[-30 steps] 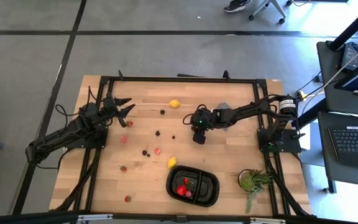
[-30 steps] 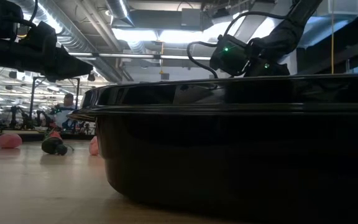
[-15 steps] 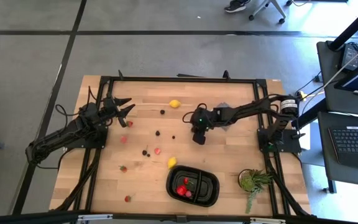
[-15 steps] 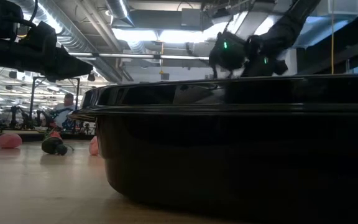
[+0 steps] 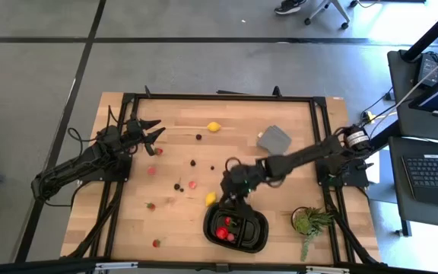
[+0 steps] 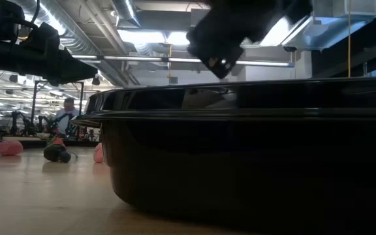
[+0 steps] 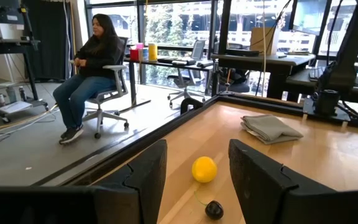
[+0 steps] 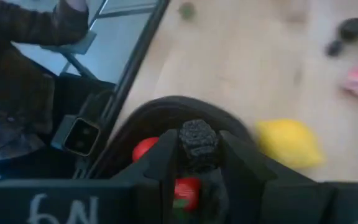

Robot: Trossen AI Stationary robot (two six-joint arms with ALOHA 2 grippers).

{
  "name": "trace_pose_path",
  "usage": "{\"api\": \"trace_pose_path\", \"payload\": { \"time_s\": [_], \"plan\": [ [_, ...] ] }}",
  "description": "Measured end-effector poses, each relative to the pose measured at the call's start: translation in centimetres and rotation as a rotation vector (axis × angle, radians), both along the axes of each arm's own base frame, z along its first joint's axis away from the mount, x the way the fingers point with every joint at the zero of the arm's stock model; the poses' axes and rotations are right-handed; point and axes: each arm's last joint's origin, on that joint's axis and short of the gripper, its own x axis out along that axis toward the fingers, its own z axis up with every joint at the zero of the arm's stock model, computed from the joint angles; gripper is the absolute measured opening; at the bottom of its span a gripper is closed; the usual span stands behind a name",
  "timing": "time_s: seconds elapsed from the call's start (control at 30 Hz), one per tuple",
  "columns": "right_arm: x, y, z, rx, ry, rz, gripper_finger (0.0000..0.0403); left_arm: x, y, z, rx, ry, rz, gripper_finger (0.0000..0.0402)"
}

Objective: Pick and placing Produce into tupperware
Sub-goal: Put the blackberry into the black bin, then put the blueberry into the black bin

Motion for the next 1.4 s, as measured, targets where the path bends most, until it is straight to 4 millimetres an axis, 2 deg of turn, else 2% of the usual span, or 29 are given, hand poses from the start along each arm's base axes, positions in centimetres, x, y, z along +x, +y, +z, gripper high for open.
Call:
{"api": "trace_pose_path", "payload": {
  "time_s": [0.1,0.2,0.4,0.73,0.9,1.13,1.27,1.4],
  "plan": [
    [-0.2,2.6,-0.7,-0.023,-0.021,0.017,0.0103,0.0,0.0,0.0,0.000,0.000,0.000,0.0165],
    [-0.4,3.9,-1.8,-0.082,-0.007,-0.046,0.0105,0.0,0.0,0.0,-0.001,0.000,0.000,0.0165],
    [-0.1,3.8,-3.3,-0.080,0.071,-0.215,0.0136,0.0,0.0,0.0,-0.003,-0.003,0.000,0.0165],
    [0.0,3.7,-3.3,-0.066,0.074,-0.219,0.0151,0.0,0.0,0.0,-0.001,-0.001,0.000,0.0165],
    [0.3,2.7,-3.3,-0.071,0.068,-0.181,0.0174,0.0,0.0,0.0,-0.001,-0.001,0.000,0.0165],
    [1.3,-0.5,-3.3,-0.021,0.087,-0.181,0.0270,0.0,0.0,0.0,-0.001,-0.001,0.000,0.0165],
    [1.9,-2.8,-3.2,-0.078,0.043,-0.193,0.0311,0.0,0.0,0.0,0.000,-0.001,0.000,0.0165],
    [2.3,-4.7,-3.2,-0.223,-0.027,-0.202,0.0322,0.0,0.0,0.0,0.000,-0.001,0.000,0.0165]
  ]
}}
